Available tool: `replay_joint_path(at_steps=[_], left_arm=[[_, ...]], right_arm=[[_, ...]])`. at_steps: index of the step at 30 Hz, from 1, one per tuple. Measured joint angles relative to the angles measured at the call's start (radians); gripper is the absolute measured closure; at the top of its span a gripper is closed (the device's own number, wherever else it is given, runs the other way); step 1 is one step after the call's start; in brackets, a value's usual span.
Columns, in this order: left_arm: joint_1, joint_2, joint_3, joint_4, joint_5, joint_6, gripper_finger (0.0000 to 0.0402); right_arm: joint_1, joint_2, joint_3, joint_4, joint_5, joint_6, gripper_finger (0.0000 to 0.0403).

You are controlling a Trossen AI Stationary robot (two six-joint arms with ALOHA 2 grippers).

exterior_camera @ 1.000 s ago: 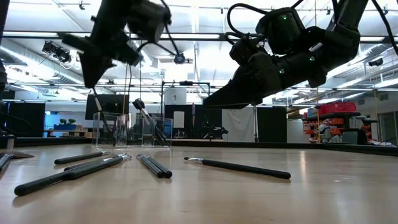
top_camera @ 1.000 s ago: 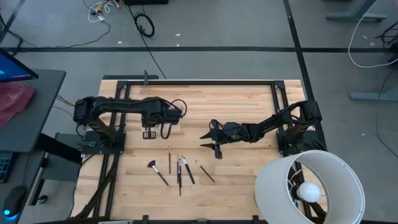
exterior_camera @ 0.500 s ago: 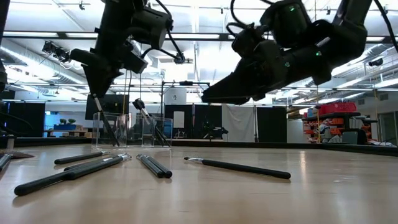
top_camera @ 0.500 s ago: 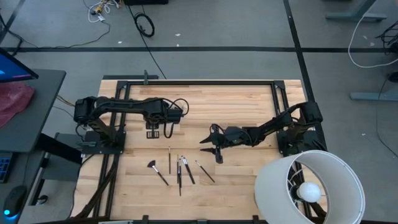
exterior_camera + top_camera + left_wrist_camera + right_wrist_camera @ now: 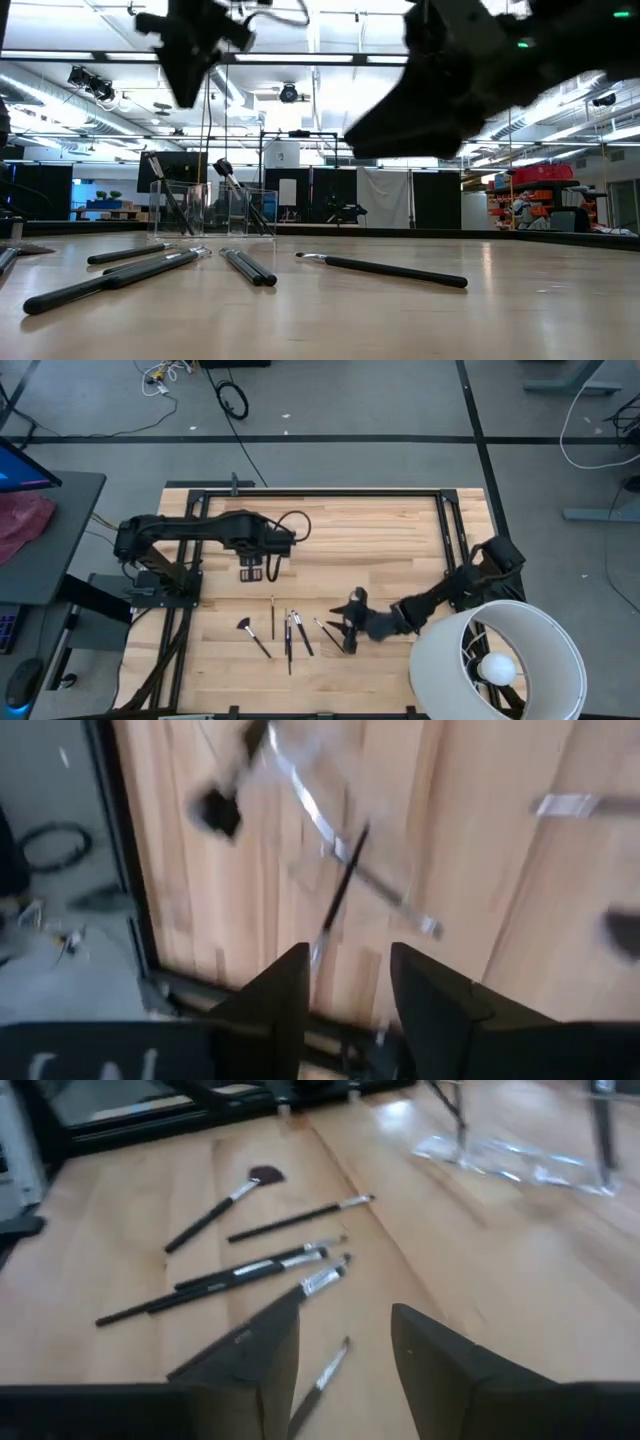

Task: Put items in baskets/containers
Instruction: Put the eyeshadow brush into the middle section of the transparent organizer

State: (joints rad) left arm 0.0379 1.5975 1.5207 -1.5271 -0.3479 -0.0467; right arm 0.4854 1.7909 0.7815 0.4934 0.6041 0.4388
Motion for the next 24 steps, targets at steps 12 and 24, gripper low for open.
replay_joint_path(at_steps=[12,24], left_arm=[[-0.008,-0.004,0.098,0.126,0.0,0.04,0.0278],[-0.009,-0.004,0.094,0.123,0.001,0.034,0.0278]], right_arm=[[0.075,0.289,0.115,0.0,0.164,0.053,0.0238],[0.07,0.372,0.156,-0.006,0.208,0.143,0.0239]])
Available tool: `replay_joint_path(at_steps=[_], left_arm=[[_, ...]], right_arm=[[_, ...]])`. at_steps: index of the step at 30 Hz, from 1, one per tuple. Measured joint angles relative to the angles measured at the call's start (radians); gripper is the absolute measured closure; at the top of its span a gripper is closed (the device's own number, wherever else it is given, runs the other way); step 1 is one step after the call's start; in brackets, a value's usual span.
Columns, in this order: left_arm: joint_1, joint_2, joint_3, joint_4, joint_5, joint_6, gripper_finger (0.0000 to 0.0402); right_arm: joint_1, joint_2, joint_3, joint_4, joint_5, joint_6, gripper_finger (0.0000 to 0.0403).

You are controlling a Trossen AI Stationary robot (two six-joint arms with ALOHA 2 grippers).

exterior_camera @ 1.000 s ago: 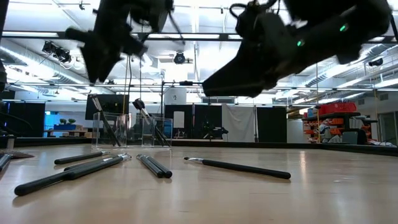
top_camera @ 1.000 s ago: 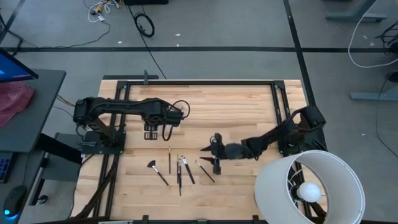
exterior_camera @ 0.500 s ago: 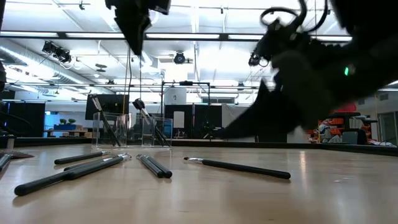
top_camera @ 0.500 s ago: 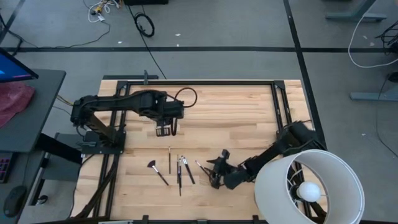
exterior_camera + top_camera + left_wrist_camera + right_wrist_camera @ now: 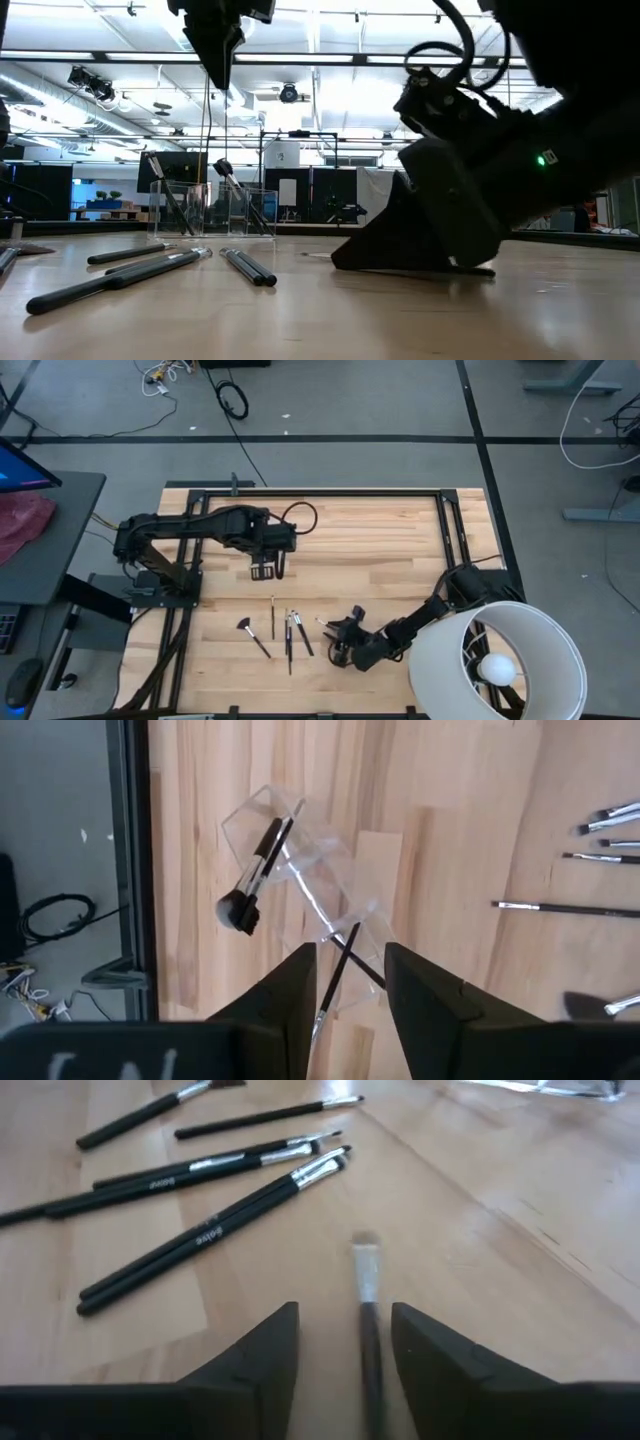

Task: Put items in baskets/containers
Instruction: Put the eyeshadow brush into the middle section of the transparent organizer

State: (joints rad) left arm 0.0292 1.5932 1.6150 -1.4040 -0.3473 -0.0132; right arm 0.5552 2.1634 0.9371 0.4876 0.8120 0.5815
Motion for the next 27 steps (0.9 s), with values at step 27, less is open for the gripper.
replay_joint_path(at_steps=[27], left_arm=[[-0.329,0.014,-0.65,1.238,0.274,0.019,0.0278]], right_arm=[[-0.093,0.052,-0.073,0.276,-0.195,-0.297,0.0391]])
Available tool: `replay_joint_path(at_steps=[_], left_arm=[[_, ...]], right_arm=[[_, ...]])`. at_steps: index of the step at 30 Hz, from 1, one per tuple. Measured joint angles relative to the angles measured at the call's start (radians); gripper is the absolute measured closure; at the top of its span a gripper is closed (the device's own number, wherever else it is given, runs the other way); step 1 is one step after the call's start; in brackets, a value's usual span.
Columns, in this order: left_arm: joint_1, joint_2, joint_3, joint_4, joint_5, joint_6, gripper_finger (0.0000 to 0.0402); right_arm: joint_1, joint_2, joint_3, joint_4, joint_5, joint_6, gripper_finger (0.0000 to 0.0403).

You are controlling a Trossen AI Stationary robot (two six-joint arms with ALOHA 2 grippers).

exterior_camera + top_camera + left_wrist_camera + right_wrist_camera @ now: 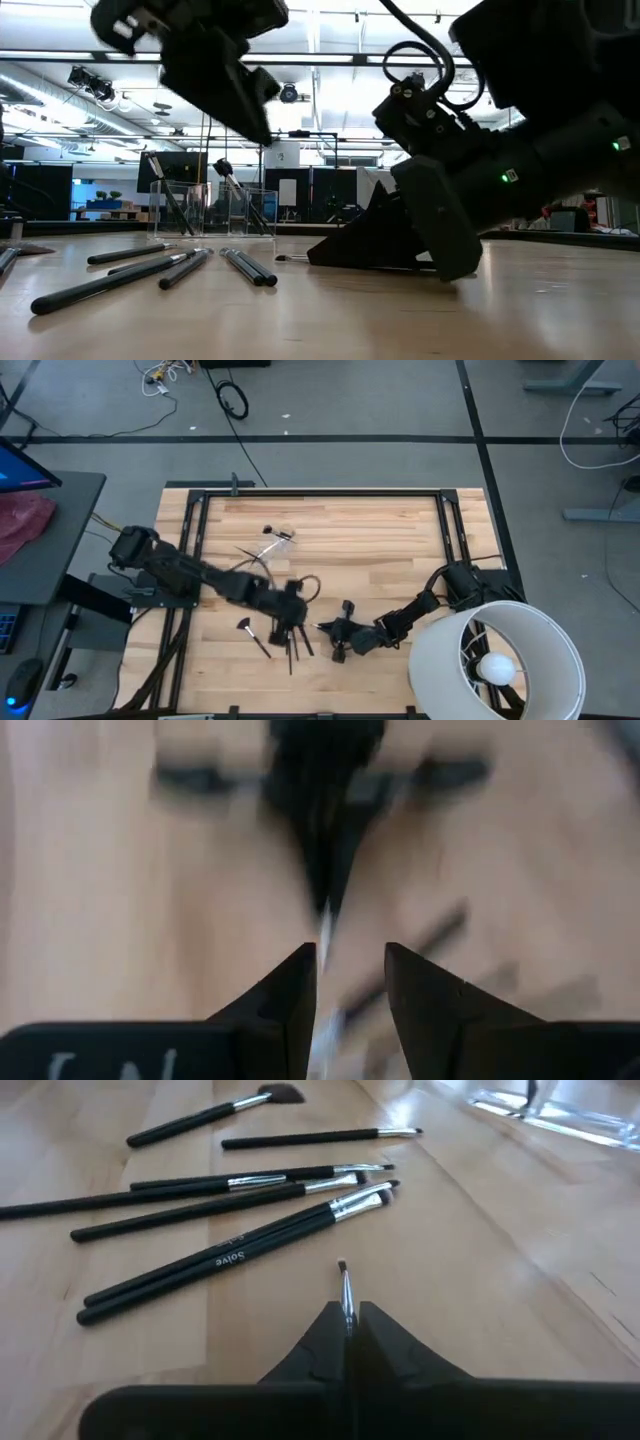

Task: Put items in baskets/containers
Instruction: Put the eyeshadow brush into the middle section of the transparent organizer

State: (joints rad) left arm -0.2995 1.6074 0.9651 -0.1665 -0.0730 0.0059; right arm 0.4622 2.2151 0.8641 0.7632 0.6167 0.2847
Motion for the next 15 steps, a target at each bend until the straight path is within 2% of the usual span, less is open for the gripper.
replay_joint_path(at_steps=[2,4,8,15], left_arm=[[-0.027,0.023,-0.115,0.28,-0.034,0.003,0.0278],[-0.033,0.058,-0.194,0.465,-0.057,0.021,0.0278],[-0.014,0.131,-0.269,0.565,-0.066,-0.077,0.0278],[0.004,0.251,-0.279,0.722,-0.085,-0.115,0.0278]], right_arm=[[-0.017,-0.011,-0.001,-0.003,-0.031,-0.024,0.0392],[-0.034,-0.019,-0.001,-0.002,-0.066,-0.036,0.0392],[-0.051,-0.018,0.0,0.028,-0.091,-0.059,0.0392],[-0.077,-0.011,-0.001,0.129,-0.088,-0.176,0.0392]])
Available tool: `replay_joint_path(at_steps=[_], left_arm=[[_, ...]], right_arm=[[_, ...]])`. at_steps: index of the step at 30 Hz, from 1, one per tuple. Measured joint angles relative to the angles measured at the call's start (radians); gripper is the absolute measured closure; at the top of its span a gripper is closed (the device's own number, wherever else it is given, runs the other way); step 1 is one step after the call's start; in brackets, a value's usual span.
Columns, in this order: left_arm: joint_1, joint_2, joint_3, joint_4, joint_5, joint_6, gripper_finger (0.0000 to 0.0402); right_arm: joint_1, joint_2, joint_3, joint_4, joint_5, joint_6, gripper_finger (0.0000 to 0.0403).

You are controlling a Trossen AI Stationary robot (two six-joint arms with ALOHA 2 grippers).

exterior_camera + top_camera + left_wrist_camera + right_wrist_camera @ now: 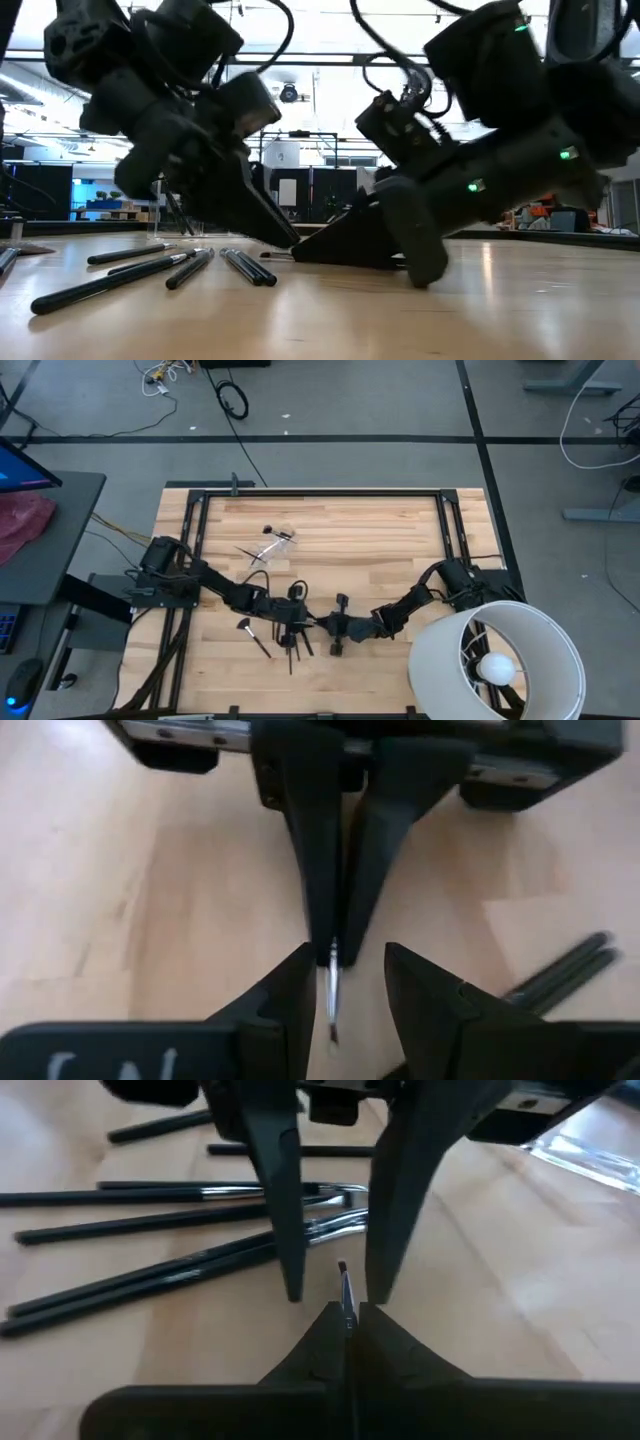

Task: Put items in baskets/containers
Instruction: Put the eyeshadow brush into the middle section of the transparent organizer

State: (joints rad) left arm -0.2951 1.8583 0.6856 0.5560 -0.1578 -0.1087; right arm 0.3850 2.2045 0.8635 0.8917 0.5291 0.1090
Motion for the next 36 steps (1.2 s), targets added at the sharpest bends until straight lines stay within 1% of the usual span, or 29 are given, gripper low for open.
replay_joint_path(at_steps=[3,7,14,25,29,36], left_arm=[[0.002,0.014,0.0,0.011,-0.005,-0.004,0.0278],[0.002,0.013,0.0,-0.002,-0.022,-0.006,0.0278],[0.013,0.011,0.005,-0.055,-0.005,-0.014,0.0278],[0.013,0.011,0.003,-0.068,-0.005,-0.016,0.0281],[0.012,0.011,0.003,-0.071,-0.004,-0.018,0.03],[0.011,0.011,0.002,-0.074,-0.003,-0.019,0.0355]], right_arm=[[-0.014,-0.001,0.001,0.002,0.014,-0.004,0.0392],[-0.029,-0.002,0.001,0.0,0.004,0.006,0.0392],[-0.025,-0.002,0.001,0.013,-0.004,0.002,0.0392],[-0.024,-0.006,0.003,0.044,-0.002,-0.013,0.0392],[-0.023,-0.007,0.004,0.042,-0.007,-0.013,0.0392],[-0.021,-0.008,0.004,0.04,-0.014,-0.014,0.0391]])
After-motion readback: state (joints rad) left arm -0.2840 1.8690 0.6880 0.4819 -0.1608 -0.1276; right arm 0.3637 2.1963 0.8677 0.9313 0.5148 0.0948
